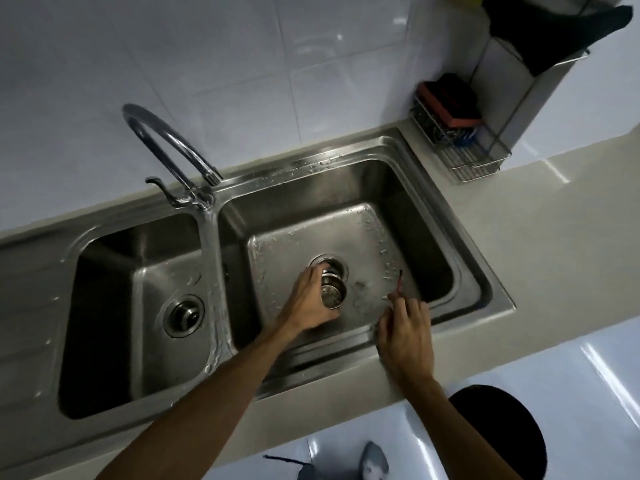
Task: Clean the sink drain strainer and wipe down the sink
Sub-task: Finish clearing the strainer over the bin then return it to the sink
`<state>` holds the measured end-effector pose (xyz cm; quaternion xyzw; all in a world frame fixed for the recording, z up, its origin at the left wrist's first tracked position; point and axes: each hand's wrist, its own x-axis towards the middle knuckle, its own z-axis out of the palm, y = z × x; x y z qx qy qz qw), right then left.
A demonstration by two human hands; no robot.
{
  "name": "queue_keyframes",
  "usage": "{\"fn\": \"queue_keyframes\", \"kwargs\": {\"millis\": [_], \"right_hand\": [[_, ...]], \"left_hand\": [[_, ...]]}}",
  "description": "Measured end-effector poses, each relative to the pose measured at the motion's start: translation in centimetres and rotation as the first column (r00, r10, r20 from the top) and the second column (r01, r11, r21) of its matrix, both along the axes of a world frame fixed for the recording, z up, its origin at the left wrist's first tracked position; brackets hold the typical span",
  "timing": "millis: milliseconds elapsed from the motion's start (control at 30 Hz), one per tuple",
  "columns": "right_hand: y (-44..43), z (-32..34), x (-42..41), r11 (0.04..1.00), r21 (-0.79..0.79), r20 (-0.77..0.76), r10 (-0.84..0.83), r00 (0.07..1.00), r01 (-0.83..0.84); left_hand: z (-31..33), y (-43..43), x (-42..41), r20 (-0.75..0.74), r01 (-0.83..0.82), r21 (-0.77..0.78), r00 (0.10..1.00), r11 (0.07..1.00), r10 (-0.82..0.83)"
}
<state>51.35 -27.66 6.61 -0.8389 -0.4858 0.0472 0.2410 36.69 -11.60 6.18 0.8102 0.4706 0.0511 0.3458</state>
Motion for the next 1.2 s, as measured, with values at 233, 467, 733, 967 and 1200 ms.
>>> {"fn": "queue_keyframes", "kwargs": {"millis": [233,467,733,967,1200], "right_hand": [[0.1,-1.4,0.5,1.000,0.006,0.034,-0.005,0.999,0.005],[0.5,-0.9,0.4,0.998,0.056,0.041,0.013,0.999,-0.015],[0.4,-1.2,0.5,0.999,0.036,0.049,0.014,0.999,-0.015],[0.6,-1.0,0.8,0.993,0.105,0.006,0.044,0.999,-0.045],[0.3,0.9,0.5,0.993,0.113,-0.159,0.038,0.987,-0.020]], "left_hand": [[-5.1,1.7,2.0,-0.249,0.198,0.042,0.951,0.979,-0.182],[-7.2,2.3,2.6,-0.420,0.370,0.053,0.851,0.928,-0.316],[-8.1,2.3,3.2,-0.480,0.411,0.010,0.801,0.911,-0.357],[-6.8,2.2,2.8,-0.469,0.365,0.012,0.824,0.931,-0.317],[0.0,-4.6,-2.2,-0.080,-0.172,0.002,0.982,0.985,0.171]]}}
